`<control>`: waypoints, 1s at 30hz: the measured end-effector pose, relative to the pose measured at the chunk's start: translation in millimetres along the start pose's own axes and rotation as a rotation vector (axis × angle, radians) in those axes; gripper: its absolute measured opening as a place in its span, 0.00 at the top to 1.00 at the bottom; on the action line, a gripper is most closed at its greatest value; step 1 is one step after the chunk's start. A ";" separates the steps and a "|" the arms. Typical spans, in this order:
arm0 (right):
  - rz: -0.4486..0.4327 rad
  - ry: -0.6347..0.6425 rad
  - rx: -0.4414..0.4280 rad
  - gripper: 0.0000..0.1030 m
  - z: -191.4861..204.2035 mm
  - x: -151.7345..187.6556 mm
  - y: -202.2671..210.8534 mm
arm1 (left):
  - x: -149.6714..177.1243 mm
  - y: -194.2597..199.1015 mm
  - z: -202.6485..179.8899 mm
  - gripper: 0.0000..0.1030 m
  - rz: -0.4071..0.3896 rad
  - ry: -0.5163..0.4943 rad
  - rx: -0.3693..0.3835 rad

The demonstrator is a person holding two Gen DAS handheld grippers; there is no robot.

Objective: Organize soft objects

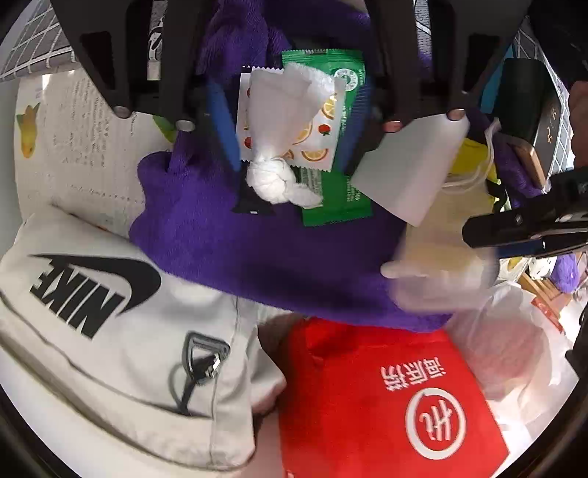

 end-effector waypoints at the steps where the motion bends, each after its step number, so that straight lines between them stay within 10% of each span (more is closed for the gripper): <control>1: -0.003 0.004 0.004 0.35 1.8 -0.3 3.0 | -0.9 5.7 0.6 0.33 -0.014 -0.001 -0.018; 15: -0.097 -0.047 0.010 0.18 16.7 16.2 76.1 | 33.2 77.2 8.5 0.30 -0.056 0.008 -0.127; 30: -0.175 -0.081 0.053 0.02 64.9 109.8 181.6 | 145.6 164.2 -30.8 0.29 -0.144 -0.036 -0.190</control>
Point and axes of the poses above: each gripper's, at about its wrist camera, not at the fingertips, and y roughly against the way its jaws point, z to its left, x to its underside, the point moved 4 cm from there along -y, roughly the way its jaws point, and after that the axes turned 2 degrees about -z, right-handed, at the moved point
